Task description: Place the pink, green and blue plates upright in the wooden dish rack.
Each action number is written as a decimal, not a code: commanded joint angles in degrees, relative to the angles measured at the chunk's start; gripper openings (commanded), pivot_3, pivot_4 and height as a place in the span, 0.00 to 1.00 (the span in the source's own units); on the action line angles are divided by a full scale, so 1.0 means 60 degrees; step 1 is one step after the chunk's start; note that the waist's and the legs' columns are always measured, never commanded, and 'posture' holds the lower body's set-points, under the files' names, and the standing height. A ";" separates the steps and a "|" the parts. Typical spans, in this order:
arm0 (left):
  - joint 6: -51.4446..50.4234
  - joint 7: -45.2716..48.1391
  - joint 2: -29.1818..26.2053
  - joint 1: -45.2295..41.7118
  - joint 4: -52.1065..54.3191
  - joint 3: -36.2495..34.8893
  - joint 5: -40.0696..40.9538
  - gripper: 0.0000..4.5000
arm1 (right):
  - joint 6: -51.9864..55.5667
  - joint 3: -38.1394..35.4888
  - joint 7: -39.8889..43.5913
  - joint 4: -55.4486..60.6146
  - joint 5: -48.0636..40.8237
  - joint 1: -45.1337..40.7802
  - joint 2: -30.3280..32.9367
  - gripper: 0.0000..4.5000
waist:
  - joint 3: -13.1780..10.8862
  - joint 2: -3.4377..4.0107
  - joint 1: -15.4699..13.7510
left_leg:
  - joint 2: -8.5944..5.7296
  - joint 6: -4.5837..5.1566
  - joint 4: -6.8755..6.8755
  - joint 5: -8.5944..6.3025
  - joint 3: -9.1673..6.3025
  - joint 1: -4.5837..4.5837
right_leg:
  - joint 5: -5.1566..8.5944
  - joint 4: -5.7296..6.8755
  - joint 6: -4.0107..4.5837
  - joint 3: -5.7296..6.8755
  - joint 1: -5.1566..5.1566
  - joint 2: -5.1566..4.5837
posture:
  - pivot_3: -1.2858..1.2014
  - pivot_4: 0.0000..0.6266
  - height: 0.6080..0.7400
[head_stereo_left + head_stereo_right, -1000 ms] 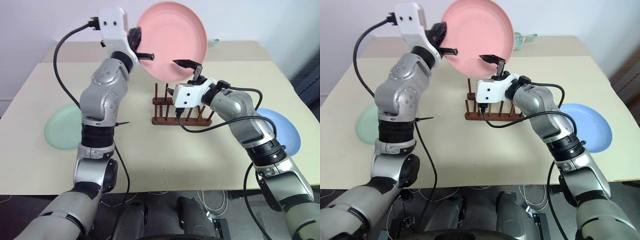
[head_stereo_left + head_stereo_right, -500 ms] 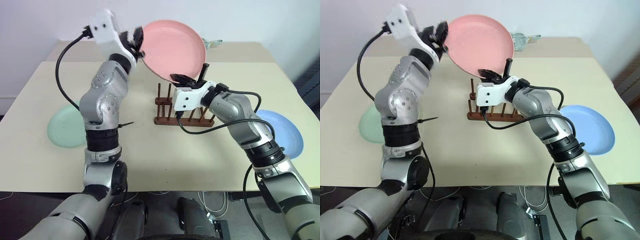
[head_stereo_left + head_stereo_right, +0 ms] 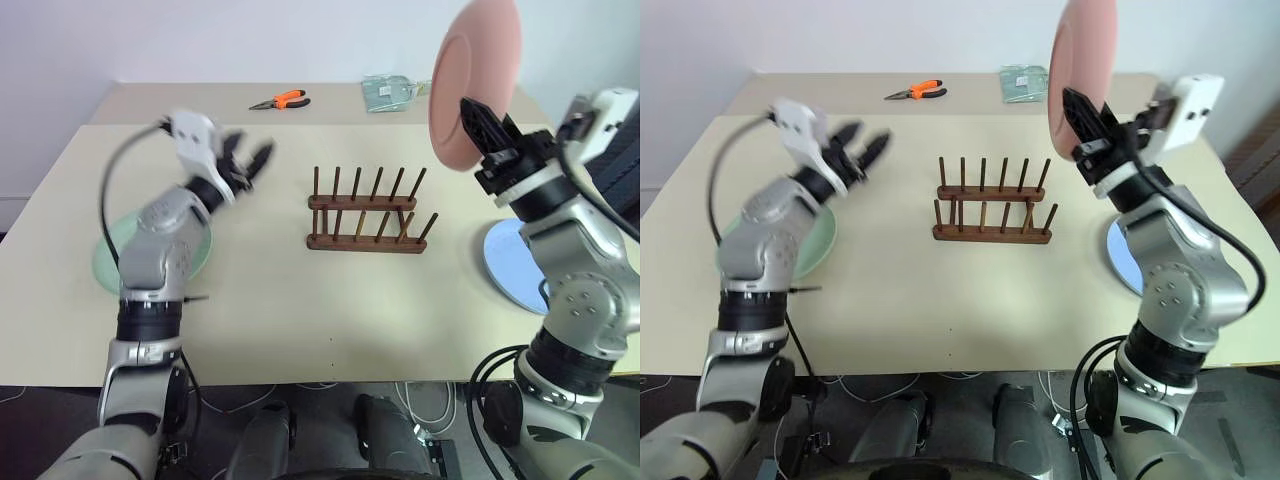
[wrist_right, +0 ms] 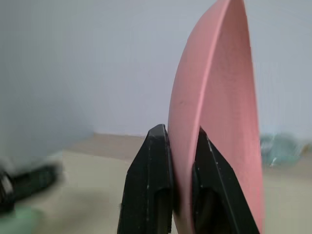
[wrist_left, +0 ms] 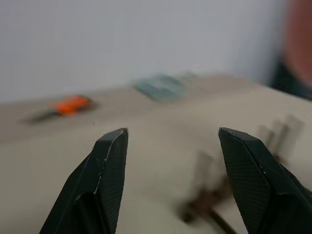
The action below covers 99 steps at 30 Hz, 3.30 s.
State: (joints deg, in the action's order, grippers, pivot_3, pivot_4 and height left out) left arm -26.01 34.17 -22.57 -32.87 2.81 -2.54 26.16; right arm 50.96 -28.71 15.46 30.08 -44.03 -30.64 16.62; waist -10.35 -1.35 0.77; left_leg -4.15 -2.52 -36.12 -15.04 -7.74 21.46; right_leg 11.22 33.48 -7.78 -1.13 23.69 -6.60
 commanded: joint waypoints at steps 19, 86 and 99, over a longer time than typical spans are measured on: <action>-0.1222 0.2696 -0.1255 0.0991 0.2659 0.1194 0.1104 0.67 | 0.0312 0.0528 -0.3182 -0.0135 -0.2587 0.0680 0.0171 0.09 | 0.0005 0.0050 0.0003 | 0.0006 0.0004 0.0001 0.0000 0.0017 -0.0010 | 0.0002 -0.0002 0.0002 -0.0008 -0.0007 0.0004 | 0.52 0.24 1.00; -0.5924 -0.5953 0.1507 -0.2645 0.3586 -0.2807 0.1268 0.00 | -0.8588 0.9230 0.1850 -0.4082 1.1213 -0.2387 0.1838 0.88 | 0.0014 -0.0051 0.0009 | 0.0000 -0.0023 0.0008 0.0010 0.0011 -0.0003 | 0.0003 -0.0005 -0.0011 0.0005 0.0007 0.0002 | 0.52 0.24 1.00; -0.4736 -0.6969 0.2404 -0.3428 0.3131 -0.4473 0.2109 0.46 | -0.9007 0.8451 0.1889 -0.3807 1.1497 -0.1873 0.1603 0.00 | -0.0004 -0.0079 -0.0040 | -0.0001 -0.0042 0.0000 0.0021 -0.0002 -0.0002 | 0.0003 -0.0009 -0.0011 0.0006 -0.0004 0.0007 | 0.52 0.24 1.00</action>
State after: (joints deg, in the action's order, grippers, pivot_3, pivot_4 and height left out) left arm -59.20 -6.61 -7.30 -50.27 20.50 -27.76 38.53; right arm -3.41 25.11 27.42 4.10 25.69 -42.30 26.88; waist -10.37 -1.82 0.53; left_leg -4.16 -2.77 -36.13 -14.91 -7.76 21.46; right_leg 11.24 33.41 -7.84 -1.08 23.66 -6.55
